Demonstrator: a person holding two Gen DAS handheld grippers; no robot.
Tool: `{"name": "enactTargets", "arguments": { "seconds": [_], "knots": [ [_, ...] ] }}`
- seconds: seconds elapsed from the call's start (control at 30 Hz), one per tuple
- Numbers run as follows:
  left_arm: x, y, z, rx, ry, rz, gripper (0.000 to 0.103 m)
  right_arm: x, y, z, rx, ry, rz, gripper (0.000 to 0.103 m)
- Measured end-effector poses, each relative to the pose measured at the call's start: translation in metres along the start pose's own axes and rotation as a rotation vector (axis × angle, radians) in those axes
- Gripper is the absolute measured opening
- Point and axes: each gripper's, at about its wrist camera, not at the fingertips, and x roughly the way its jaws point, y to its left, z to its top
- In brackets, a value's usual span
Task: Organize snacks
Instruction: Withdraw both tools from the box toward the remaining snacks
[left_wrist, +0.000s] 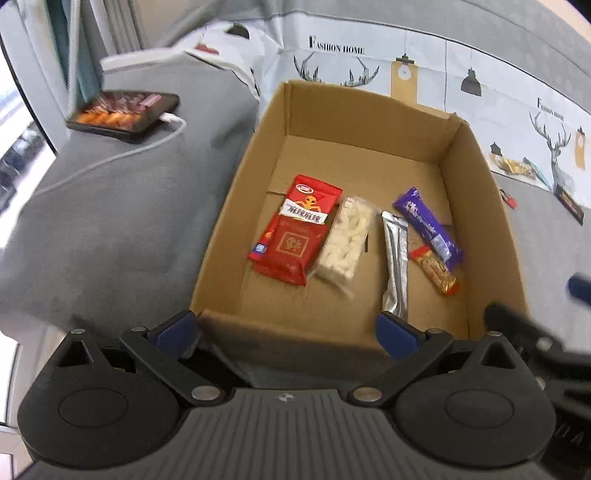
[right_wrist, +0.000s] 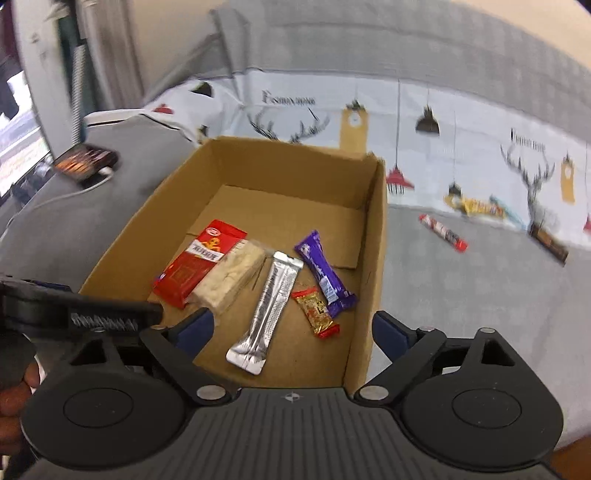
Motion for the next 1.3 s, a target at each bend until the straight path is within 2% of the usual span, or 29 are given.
{"name": "enactTargets", "arguments": {
  "seconds": [0.17, 0.6, 1.0, 1.3],
  "knots": [
    [-0.034, 0.000, -0.019, -0.019, -0.071, 0.031, 0.103, -0.031, 0.002, -0.006, -0.016, -0.059, -0.003, 0.097],
    [-0.086, -0.008, -0.046, -0.022, -0.131, 0.014, 0.103, -0.093, 0.002, -0.032, -0.014, -0.175, 0.000, 0.097],
    [-0.108, -0.014, -0.057, 0.000, -0.172, 0.030, 0.103, -0.118, -0.003, -0.045, 0.007, -0.234, 0.008, 0.098],
    [-0.106, -0.019, -0.058, 0.023, -0.161, 0.031, 0.103, -0.119, -0.005, -0.047, 0.021, -0.238, 0.007, 0.098]
  ]
}}
